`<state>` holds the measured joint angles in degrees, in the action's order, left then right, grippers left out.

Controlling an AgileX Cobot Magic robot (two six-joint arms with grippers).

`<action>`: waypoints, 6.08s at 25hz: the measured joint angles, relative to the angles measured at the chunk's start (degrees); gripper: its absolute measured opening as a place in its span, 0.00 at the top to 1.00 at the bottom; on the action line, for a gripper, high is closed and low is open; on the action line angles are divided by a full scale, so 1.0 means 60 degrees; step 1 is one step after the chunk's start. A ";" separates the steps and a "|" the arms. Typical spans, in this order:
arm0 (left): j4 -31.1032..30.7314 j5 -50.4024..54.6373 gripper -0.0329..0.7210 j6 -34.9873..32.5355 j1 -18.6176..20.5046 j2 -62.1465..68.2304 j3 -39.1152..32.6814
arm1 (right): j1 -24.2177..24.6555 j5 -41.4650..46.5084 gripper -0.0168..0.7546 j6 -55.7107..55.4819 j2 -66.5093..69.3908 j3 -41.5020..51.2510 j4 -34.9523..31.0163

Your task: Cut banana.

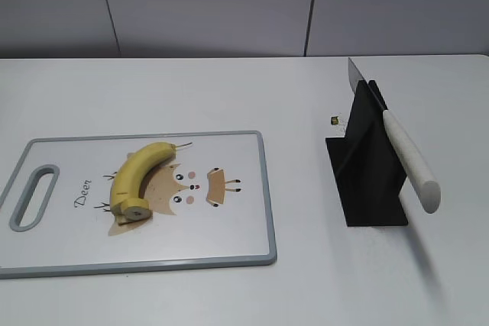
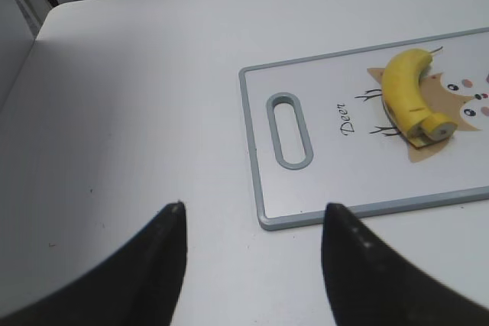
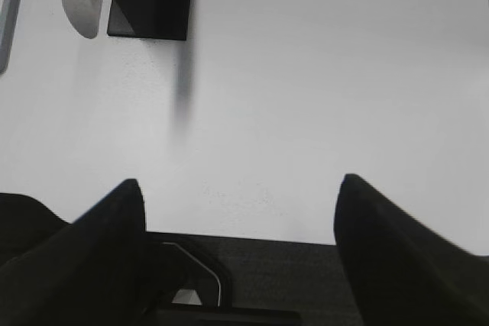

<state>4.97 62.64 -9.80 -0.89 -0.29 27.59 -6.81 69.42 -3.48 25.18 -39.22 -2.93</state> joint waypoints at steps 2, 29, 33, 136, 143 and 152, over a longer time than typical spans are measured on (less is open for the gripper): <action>0.0000 0.0000 0.23 0.0000 0.0000 0.0000 0.0000 | 0.0000 0.0019 0.23 -0.0121 0.0753 -0.0361 -0.0190; 0.0000 0.0000 0.23 0.0010 0.0000 0.0000 0.0000 | -0.2963 -0.0763 0.23 -0.1120 0.9780 -0.4269 -0.0153; 0.0000 0.0000 0.23 0.0010 0.0000 0.0000 0.0000 | -0.2963 -0.1137 0.23 -0.1130 1.0596 -0.4269 -0.0153; 0.2999 -0.0435 0.23 -1.0692 -0.1745 1.0075 0.4905 | -0.4556 -0.1322 0.77 1.1086 1.2457 -0.7594 -0.2561; 0.1707 -0.0480 0.23 -1.0671 -0.2853 1.1413 0.4951 | -0.4853 -0.1313 0.77 1.1217 1.3255 -0.8462 -0.3089; 0.1615 -0.1088 0.24 -1.0245 -0.2879 1.2885 0.4965 | -0.4870 -0.1313 0.77 1.1518 1.3346 -0.8481 -0.3332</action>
<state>14.67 56.11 -71.27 -18.17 77.02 57.38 -36.03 61.54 65.63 105.26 -90.10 -22.92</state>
